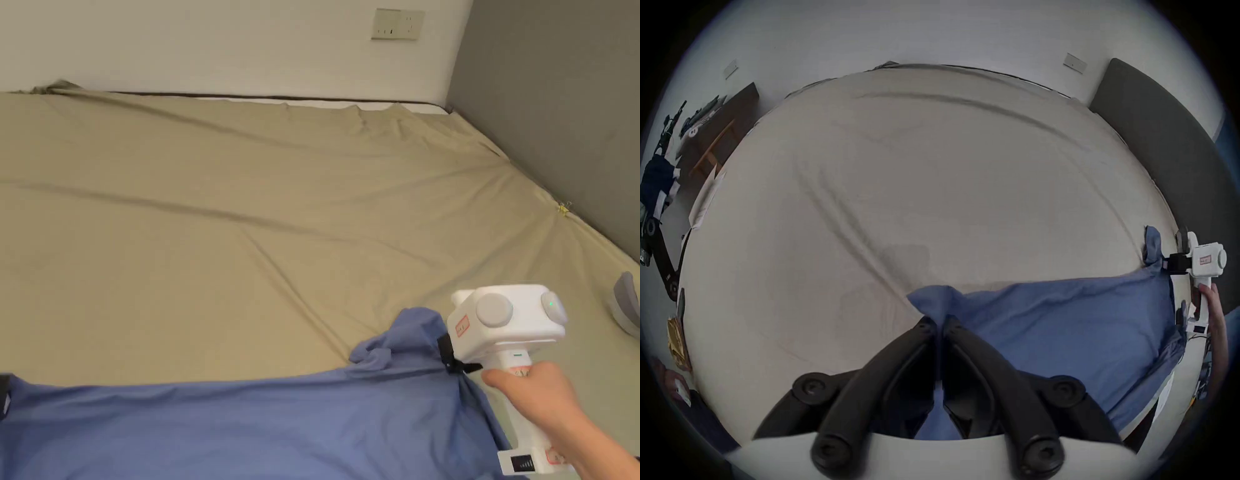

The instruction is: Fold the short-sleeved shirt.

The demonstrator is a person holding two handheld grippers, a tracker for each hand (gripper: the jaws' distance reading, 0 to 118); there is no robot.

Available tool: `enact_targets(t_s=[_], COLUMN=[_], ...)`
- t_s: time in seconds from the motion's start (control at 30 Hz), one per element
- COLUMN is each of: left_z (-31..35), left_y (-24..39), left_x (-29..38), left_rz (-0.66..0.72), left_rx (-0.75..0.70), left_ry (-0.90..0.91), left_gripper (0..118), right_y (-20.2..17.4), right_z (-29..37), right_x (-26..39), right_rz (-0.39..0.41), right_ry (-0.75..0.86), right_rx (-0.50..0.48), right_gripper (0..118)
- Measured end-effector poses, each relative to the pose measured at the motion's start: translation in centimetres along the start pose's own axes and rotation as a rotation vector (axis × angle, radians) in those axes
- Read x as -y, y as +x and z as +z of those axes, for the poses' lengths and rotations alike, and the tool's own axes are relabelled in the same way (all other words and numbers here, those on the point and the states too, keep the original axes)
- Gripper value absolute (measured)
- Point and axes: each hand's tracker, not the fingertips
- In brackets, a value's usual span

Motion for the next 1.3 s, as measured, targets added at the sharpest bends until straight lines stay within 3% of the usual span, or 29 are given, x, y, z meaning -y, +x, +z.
enact_targets(t_s=[0.07,0.27,0.37,0.47,0.67,0.87,0.9,0.93,0.97,1.0,1.03,1.07,1.23,1.3], left_z=[0.7,6.3,10.3,12.4,9.0,3.7,3.5,3.5,3.9,4.5,5.4,6.5,15.3,18.6], left_y=[0.4,-0.5,-1.7,-2.6,-3.3,-2.6,-2.4,-2.4,-2.4,-2.4,-2.5,-2.8,-2.3,-1.8], left_x=[0.1,2.7,6.4,10.8,18.4,19.4,19.1,18.8,18.7,18.7,18.7,18.7,19.9,21.1], left_rz=[-0.009,-0.053,-0.064,-0.046,-0.009,-0.031,-0.02,0.004,0.003,-0.046,-0.096,-0.121,-0.105,-0.03], left_rx=[0.008,0.029,0.02,-0.012,-0.034,-0.054,-0.06,-0.057,-0.086,-0.186,-0.247,-0.231,-0.287,-0.217], left_ry=[0.01,0.086,0.105,0.098,-0.11,-0.204,-0.211,-0.217,-0.21,-0.192,-0.182,-0.17,-0.041,0.039], left_gripper=[0,0,0,0,0,0,6,25,59,86,86,86,86,86], right_y=[-0.2,0.9,0.7,0.9,1.6,1.7,1.4,1.1,1.3,1.5,1.6,1.7,1.1,-0.6], right_z=[1.0,10.8,16.8,19.6,16.8,10.3,9.9,9.8,10.1,10.7,11.3,12.2,21.7,24.6], right_x=[-0.1,3.6,9.6,15.4,24.1,24.5,24.3,24.0,24.0,24.0,24.1,24.3,26.0,26.9], right_rz=[-0.003,0.054,0.129,0.14,0.085,0.092,0.096,0.097,0.087,0.084,0.093,0.097,-0.001,-0.008], right_ry=[-0.023,0.218,0.33,0.327,0.133,0.045,0.043,0.038,0.04,0.054,0.066,0.07,0.291,0.368], right_rx=[-0.092,-0.186,-0.169,-0.17,-0.197,-0.157,-0.157,-0.149,-0.142,-0.131,-0.12,-0.111,-0.143,-0.152], right_gripper=[3,3,3,3,3,4,19,35,51,88,108,113,113,113])
